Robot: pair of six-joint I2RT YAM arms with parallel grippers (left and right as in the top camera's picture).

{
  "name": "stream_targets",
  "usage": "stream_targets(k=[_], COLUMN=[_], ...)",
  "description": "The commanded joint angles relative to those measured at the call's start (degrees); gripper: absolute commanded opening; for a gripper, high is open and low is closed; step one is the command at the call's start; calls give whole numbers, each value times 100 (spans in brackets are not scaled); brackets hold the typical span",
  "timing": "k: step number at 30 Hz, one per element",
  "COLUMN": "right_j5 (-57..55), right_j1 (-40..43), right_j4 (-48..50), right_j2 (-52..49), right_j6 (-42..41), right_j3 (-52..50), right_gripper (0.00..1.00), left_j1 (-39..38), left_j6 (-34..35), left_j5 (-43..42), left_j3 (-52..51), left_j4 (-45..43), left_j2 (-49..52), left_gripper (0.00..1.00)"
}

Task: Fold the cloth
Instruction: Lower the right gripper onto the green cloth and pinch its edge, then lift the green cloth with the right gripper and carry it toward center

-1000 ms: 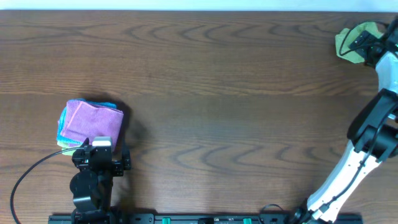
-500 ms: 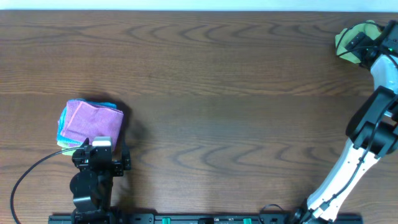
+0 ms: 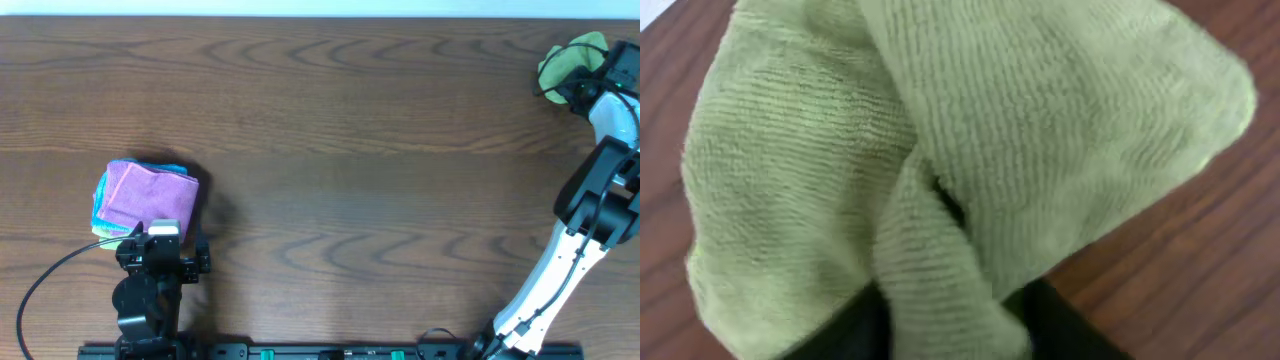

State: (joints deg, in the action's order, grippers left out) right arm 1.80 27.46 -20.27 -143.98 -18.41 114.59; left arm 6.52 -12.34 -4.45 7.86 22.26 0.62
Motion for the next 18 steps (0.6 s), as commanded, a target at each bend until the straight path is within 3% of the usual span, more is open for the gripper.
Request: stream_targets(k=[1,5,18], right_j5=[22,37,-157], right_j1=[11,-61,-774], right_j4=[-35,-330,-1928], right_j2=[-42,90,2002], right_j6=[-13,160,1143], right_j3=[101,103,103], right_gripper=[25,1,1], left_j1=[-35,-35,-35], left_j6=[-98,-96,-98], left_j5=[39,39,39], left_j3=[-120,-120,-120], left_j4=[35,35,35], left_j2=[-37,-37,-37], left_gripper=[95,95,95])
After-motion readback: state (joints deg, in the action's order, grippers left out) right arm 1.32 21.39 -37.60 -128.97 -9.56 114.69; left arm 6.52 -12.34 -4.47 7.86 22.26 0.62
